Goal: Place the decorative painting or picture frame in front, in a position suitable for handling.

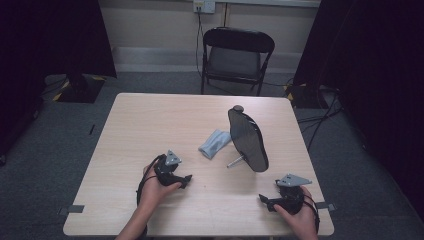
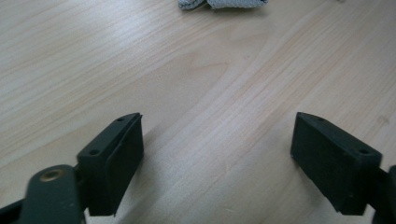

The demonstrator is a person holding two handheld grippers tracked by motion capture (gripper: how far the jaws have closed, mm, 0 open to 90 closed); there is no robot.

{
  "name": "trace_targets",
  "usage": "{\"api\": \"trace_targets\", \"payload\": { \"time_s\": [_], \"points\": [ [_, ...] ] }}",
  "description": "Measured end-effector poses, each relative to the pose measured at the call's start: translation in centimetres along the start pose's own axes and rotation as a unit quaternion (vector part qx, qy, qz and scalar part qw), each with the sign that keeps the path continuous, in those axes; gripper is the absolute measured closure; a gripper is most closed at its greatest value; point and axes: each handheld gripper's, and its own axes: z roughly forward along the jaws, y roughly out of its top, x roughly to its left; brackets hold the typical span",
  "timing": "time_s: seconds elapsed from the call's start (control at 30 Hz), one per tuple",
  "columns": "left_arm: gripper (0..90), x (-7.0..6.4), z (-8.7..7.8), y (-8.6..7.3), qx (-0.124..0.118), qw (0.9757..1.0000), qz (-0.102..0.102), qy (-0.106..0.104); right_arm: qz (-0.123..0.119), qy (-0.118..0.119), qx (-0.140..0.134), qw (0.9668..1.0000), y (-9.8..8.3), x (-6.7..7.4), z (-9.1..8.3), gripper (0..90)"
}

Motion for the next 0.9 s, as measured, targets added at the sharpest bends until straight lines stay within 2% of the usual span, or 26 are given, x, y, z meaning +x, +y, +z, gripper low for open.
{"api": "trace_targets", "payload": {
  "time_s": [0.17, 0.2, 0.33, 0.4, 0.47, 0.63, 0.8, 0.83, 0.9],
  "points": [
    [21.9, -0.1, -0.2, 0.8, -0.007, 1.0, 0.004, -0.004, -0.011, 0.004, 0.005, 0.9999, 0.2, 0.1, -0.3, 13.3],
    [21.6, -0.1, -0.1, 1.2, -0.01, 0.9999, -0.008, -0.011, -0.018, -0.001, 0.0, 0.9998, 0.3, 0.1, -0.5, 13.4],
    [21.8, 0.0, 0.6, 2.5, -0.008, 0.9997, -0.004, -0.024, -0.018, 0.005, -0.011, 0.9998, 0.8, 0.3, -1.0, 13.4],
    [21.8, 0.0, 0.8, 2.9, -0.012, 0.9996, -0.007, -0.025, -0.022, 0.003, -0.014, 0.9996, 0.9, 0.4, -1.1, 13.5],
    [22.1, 0.1, 1.7, 4.1, -0.017, 0.9991, -0.017, -0.035, -0.028, 0.004, -0.017, 0.9995, 1.1, 0.6, -1.2, 13.7],
    [25.8, -0.2, 2.9, 6.4, -0.011, 0.9992, 0.009, -0.037, -0.034, 0.012, -0.019, 0.9992, 1.2, 0.7, -1.3, 14.0],
    [29.3, -0.4, 4.5, 8.4, -0.024, 0.9986, 0.005, -0.046, -0.03, 0.012, -0.024, 0.9992, 1.1, 0.3, -1.5, 14.0],
    [30.7, -0.5, 4.8, 8.6, -0.019, 0.9985, 0.006, -0.051, -0.03, 0.012, -0.024, 0.9992, 1.1, 0.3, -1.5, 14.0],
    [32.6, -0.5, 5.5, 9.1, -0.019, 0.9987, 0.008, -0.047, -0.029, 0.011, -0.023, 0.9993, 1.1, 0.1, -1.6, 14.0]
  ]
}}
